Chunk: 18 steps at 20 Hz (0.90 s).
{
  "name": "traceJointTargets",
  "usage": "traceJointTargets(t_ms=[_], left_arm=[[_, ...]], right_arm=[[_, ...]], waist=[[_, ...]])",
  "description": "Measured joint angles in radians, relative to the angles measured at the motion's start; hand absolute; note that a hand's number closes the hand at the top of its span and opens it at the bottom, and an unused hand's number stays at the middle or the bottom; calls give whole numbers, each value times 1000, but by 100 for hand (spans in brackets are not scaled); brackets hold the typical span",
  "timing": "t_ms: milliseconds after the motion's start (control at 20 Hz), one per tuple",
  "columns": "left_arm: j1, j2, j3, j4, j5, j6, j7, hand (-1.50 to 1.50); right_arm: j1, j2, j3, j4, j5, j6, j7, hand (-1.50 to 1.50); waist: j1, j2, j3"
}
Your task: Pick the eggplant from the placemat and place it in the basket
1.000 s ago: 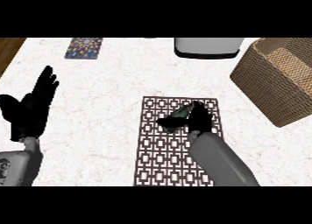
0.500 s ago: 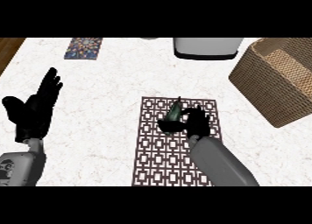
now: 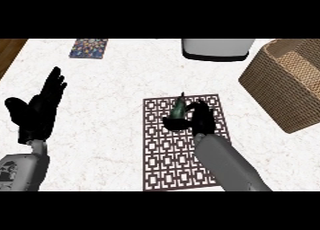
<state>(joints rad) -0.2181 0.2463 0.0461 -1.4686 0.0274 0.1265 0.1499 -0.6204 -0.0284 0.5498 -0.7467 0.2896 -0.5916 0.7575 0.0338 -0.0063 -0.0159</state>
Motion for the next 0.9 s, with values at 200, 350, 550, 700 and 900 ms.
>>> traceJointTargets(t_ms=[200, 350, 550, 700, 900], left_arm=[[-17, 0, -2, 6, -3, -4, -4, 0], [-36, 0, -1, 14, 2, -11, 1, 0], [-31, -4, -3, 20, 0, -14, -5, 0], [-22, 3, 9, 36, 4, -20, -16, 0], [-6, 16, 26, 28, 12, -32, -10, 0]], right_arm=[[-48, 8, -48, 86, -3, -74, -175, 150], [-72, 16, -81, 99, -32, -170, -294, 150], [-114, 23, -112, 67, -82, -289, -420, 150], [-125, 24, -124, 42, -116, -359, -515, 150], [-229, 24, -142, 71, -122, -409, -519, 150]], waist=[[14, 14, 7], [23, 23, 13], [28, 24, 17], [20, 21, 17], [8, 15, 17]])
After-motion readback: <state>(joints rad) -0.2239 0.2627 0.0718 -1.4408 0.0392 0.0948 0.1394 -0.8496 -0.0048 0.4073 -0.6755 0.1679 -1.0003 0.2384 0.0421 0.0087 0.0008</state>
